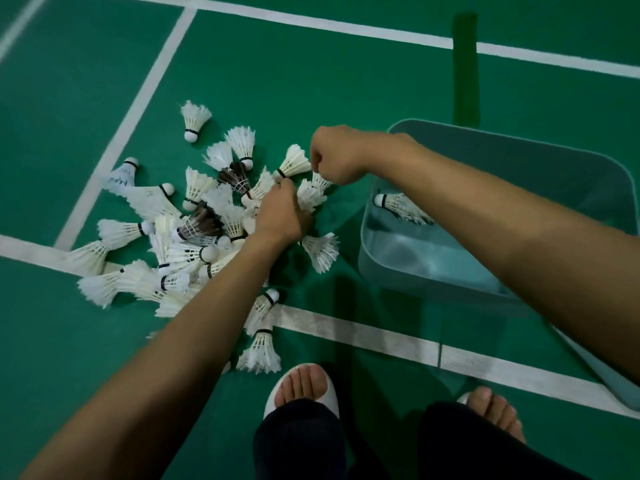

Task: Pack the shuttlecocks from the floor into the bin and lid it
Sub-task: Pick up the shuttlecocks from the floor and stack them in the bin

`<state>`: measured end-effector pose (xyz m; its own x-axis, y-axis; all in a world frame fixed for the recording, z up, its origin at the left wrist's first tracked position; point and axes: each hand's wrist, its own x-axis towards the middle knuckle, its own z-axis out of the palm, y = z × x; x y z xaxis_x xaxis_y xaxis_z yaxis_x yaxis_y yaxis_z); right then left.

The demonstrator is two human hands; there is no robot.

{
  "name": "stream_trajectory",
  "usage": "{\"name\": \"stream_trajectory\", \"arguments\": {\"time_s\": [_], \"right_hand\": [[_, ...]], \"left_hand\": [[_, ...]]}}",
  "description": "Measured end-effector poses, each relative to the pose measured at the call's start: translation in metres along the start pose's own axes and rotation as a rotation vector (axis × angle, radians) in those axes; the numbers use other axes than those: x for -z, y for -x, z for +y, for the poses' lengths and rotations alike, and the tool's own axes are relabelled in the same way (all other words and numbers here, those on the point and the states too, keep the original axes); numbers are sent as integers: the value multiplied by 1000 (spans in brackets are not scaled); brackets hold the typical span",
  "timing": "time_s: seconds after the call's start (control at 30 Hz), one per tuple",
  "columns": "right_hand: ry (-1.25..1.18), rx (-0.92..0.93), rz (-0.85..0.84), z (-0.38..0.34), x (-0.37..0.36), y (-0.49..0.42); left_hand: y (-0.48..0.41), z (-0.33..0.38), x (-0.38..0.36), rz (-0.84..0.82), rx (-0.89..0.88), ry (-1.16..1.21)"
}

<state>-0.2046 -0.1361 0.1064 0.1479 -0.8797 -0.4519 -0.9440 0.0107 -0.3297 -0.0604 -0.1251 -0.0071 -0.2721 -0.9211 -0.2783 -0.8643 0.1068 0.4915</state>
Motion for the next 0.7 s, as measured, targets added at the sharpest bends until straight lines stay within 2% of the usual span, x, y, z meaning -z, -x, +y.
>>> {"name": "stream_trajectory", "arguments": {"time_s": [0.1,0.27,0.33,0.47,0.7], "right_hand": [[97,-35,-125,-1,-1,-25],[176,-82,-221,5,-20,-56],[90,-98,-216,7,-21,-59],[-177,-205,-76,8,-17,-62],[-632,-248,69,8,-17,-34]], "left_hand": [[-16,-2,-19,17,-23,-61],[-36,-2,-39,58,-35,-270],[-37,-3,-42,34,-55,-241],[-27,-5,-30,-7,-54,57],[-5,11,51,-263,0,-188]]}}
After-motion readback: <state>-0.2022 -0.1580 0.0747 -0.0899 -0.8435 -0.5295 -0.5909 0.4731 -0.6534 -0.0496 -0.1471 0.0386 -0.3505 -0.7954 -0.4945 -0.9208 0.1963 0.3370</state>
